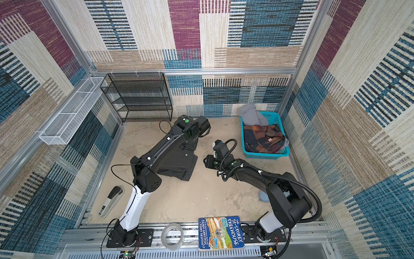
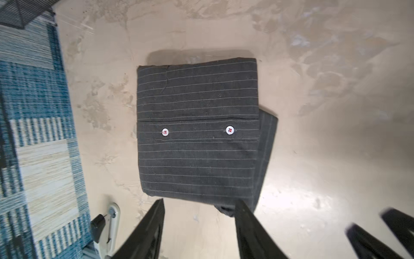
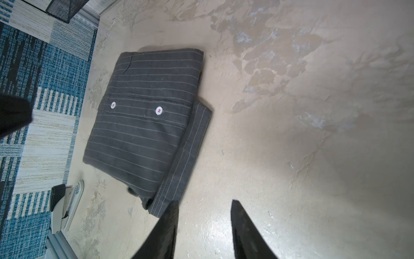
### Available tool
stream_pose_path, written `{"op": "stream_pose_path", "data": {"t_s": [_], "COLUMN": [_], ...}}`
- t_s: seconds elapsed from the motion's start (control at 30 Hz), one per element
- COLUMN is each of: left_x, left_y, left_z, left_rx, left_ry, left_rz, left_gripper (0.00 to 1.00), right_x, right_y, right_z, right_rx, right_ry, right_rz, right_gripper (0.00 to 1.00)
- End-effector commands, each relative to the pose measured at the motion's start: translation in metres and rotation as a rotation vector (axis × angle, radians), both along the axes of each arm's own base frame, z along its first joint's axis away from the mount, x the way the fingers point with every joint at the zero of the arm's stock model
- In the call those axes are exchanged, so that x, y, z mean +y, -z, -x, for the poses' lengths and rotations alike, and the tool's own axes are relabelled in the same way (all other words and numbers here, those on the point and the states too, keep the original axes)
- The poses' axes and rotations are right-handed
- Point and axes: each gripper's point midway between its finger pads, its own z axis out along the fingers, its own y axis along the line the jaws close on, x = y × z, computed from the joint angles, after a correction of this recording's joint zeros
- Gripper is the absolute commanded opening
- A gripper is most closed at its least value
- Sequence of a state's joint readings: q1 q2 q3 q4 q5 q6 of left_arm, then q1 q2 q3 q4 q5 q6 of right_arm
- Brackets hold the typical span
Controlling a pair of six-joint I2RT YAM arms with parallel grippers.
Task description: Fold and stack the long sleeve shirts
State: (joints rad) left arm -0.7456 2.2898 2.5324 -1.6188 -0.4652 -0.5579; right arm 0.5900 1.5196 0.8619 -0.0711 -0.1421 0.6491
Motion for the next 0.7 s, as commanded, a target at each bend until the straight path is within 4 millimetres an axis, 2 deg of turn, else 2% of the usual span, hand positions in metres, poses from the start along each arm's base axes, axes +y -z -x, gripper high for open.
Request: {"op": "stream_pose_path", "data": {"t_s": [0.0,0.07,0.13,0.27,0.37,0.47,0.57,0.67], "left_x": [0.02,0.035,0.056,0.089,0.118,0.144,0.15,0.155], "left_y": [-0.019,-0.032,-0.03,0.007,0.034,0.058,0.08,0.103], "left_z": [0.037,0.036,0.034,0.029,0.027,0.025,0.019,0.015], "left_rx": [0.102,0.056,0.053,0.111,0.119,0.114,0.105,0.124], "left_ry": [-0.019,-0.027,-0.047,-0.123,-0.211,-0.297,-0.331,-0.362], "left_rz": [0.004,-0.024,-0.046,0.079,0.184,0.291,0.417,0.461], "left_gripper": [0.55,0.53,0.49,0.36,0.36,0.38,0.41,0.41], "right_x": [0.007,0.014,0.025,0.058,0.08,0.092,0.099,0.103], "right_y": [-0.01,-0.012,-0.014,-0.009,0.0,0.013,0.018,0.022], "right_z": [-0.011,-0.014,-0.017,-0.017,-0.008,0.005,0.013,0.013], "right_rx": [-0.027,-0.022,-0.011,0.03,0.082,0.146,0.177,0.192], "right_ry": [0.014,-0.006,-0.034,-0.081,-0.093,-0.095,-0.083,-0.071], "right_rz": [-0.028,-0.044,-0.056,-0.031,-0.059,-0.075,-0.087,-0.086], "right_gripper": [0.42,0.43,0.44,0.48,0.48,0.49,0.5,0.51]}}
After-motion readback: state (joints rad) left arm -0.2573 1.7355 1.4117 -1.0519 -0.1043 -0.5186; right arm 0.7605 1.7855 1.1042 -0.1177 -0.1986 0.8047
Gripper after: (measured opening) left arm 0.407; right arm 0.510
